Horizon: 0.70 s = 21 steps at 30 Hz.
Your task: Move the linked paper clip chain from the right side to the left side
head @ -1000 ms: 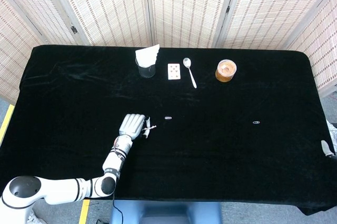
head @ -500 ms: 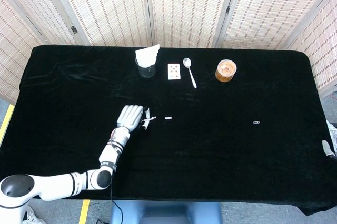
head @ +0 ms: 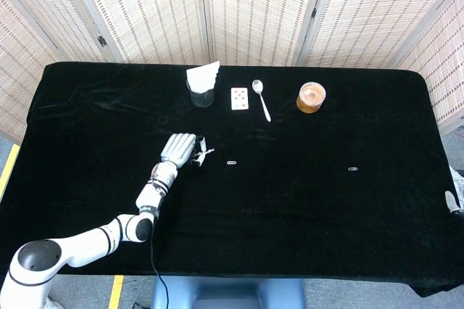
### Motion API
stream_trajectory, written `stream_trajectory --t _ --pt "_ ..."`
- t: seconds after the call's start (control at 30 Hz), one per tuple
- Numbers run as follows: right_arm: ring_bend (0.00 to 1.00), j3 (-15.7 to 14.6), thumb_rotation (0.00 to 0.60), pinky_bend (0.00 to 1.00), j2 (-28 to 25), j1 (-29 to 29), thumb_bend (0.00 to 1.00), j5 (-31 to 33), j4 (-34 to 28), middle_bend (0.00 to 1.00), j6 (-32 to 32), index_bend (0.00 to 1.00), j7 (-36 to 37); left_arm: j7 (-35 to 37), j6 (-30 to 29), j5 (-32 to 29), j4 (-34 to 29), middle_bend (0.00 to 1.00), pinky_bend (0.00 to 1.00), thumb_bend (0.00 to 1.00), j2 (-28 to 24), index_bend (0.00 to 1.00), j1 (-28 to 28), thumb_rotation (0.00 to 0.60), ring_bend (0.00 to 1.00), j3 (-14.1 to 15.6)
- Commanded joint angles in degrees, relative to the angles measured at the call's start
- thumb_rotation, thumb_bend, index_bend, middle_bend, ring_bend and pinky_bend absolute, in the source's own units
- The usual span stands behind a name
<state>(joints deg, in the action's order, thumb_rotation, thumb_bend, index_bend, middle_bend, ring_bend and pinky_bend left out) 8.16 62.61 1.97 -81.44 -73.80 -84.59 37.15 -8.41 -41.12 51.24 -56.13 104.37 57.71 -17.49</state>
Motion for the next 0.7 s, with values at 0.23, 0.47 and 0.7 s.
stream_trajectory --t 0.23,0.47,0.7 --pt "0.0 -0.08 0.6 0.0 0.09 -0.19 0.41 -0.38 -0.29 0.0 -0.52 0.01 -0.6 5.73 1.61 4.77 4.1 1.0 1.0 0.68 2.55 0.8 -1.09 0.6 1.0 1.04" --pt "0.0 -0.16 0.6 0.0 0.22 -0.02 0.41 -0.49 -0.39 0.0 -0.14 0.01 -1.11 8.63 2.25 7.15 5.96 1.0 1.0 0.68 3.43 0.8 -1.28 0.6 1.0 1.06" --pt "0.0 -0.06 0.6 0.0 0.28 0.2 0.41 -0.2 -0.35 0.0 0.45 0.01 -1.29 11.14 3.32 8.74 7.23 1.0 1.0 0.68 4.03 0.8 -1.15 0.6 1.0 0.83"
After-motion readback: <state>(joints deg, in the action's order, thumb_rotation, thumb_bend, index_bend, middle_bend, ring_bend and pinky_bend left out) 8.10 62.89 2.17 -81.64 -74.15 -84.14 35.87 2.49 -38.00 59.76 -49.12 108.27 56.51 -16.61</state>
